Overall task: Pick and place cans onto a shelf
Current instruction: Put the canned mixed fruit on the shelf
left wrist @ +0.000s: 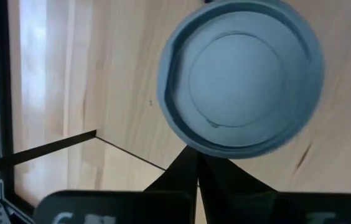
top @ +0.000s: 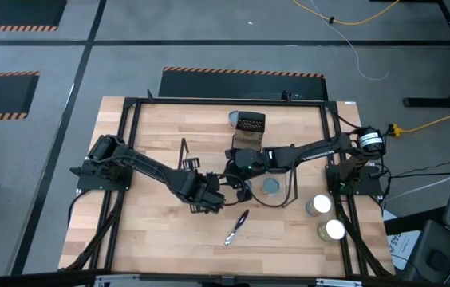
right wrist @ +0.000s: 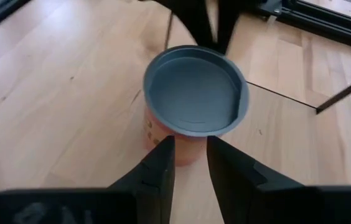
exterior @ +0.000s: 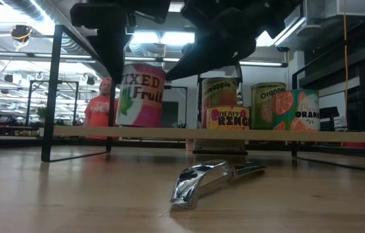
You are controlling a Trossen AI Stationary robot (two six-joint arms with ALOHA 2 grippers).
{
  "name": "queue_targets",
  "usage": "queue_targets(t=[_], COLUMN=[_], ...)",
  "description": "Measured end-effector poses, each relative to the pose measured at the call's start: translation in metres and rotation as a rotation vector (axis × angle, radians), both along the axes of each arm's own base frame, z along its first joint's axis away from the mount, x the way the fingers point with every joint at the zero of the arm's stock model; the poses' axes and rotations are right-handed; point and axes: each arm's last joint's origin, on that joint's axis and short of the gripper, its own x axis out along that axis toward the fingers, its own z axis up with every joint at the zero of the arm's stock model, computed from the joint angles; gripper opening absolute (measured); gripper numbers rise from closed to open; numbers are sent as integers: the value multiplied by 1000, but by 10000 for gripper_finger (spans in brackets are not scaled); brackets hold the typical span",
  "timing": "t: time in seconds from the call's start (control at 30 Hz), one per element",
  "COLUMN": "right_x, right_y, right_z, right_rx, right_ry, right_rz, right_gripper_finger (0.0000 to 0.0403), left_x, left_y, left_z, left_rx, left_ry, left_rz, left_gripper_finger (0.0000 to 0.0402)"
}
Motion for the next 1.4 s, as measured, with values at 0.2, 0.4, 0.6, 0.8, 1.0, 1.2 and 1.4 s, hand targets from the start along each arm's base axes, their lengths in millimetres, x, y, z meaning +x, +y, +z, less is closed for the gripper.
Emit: queue_targets(t=[0.2, 0.4, 0.6, 0.8, 1.0, 1.2, 1.4], right_x=[0, 0, 0, 0, -1, -6, -22], right_y=[-3, -3, -3, -3, -3, -4, -5], right_z=[0, 0, 0, 1, 3, 13, 33], right_rx=[-56, -63, -64, -64, -64, -66, -70], right_ry=[-5, -5, -7, -7, -9, -17, 0], right_rz=[-70, -80, -81, -82, -82, -81, -82], right_gripper_finger=[99, 99, 99, 99, 99, 99, 99], left_x=[0, 0, -2, -4, -4, 4, 12], left_y=[0, 0, 0, -1, -3, -8, -11], left_z=[0, 0, 0, -1, 12, 38, 49], left_rx=[-9, -12, -21, -47, -123, -216, -246], left_ry=[0, 0, 25, 61, 77, 9, -83], left_rz=[0, 0, -1, 0, -4, -39, -77], left_gripper_finger=[4, 11, 14, 5, 5, 16, 31])
